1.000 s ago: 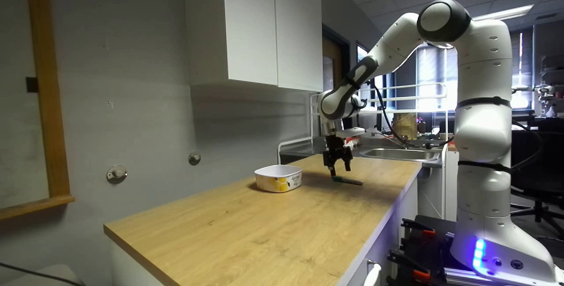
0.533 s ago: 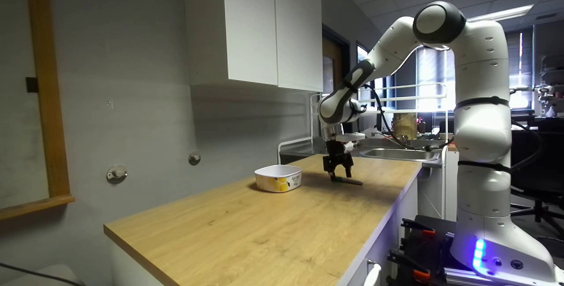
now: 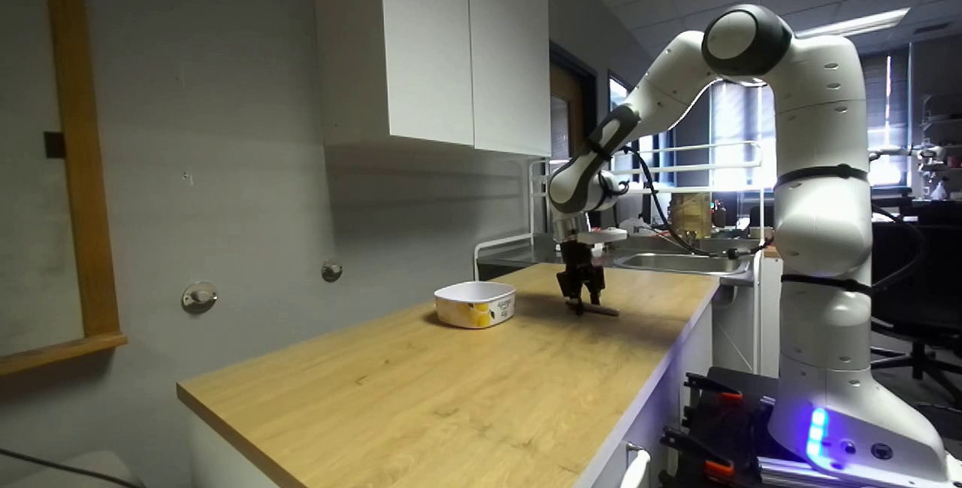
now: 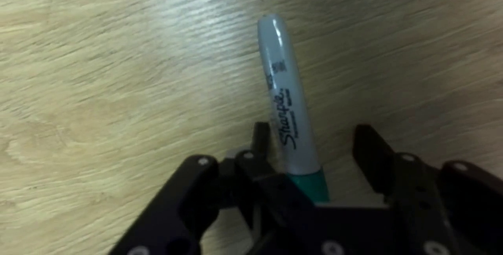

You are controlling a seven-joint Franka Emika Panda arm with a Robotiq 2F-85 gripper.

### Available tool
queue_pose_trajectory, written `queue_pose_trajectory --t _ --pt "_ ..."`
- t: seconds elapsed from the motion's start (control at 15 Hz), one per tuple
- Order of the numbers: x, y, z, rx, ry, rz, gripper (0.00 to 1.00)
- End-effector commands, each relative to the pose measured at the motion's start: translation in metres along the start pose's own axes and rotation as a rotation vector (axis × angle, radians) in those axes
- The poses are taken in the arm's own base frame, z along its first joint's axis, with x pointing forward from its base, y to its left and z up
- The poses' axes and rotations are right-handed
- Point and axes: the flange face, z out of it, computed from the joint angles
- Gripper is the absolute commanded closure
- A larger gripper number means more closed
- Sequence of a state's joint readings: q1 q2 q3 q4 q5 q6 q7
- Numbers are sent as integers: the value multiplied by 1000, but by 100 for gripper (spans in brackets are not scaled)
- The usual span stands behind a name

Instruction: Put the marker in the bowl

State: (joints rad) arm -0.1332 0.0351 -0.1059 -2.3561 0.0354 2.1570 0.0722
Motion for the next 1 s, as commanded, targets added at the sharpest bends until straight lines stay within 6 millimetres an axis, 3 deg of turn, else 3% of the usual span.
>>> queue_pose_trajectory --t 0.0,0.2,0.53,0.93 --pt "-1 6 3 8 7 -24 73" --pt "-3 11 4 5 6 -23 91" --pt "-7 5 -4 15 19 4 89" --pt "-33 -55 -49 10 95 -41 89"
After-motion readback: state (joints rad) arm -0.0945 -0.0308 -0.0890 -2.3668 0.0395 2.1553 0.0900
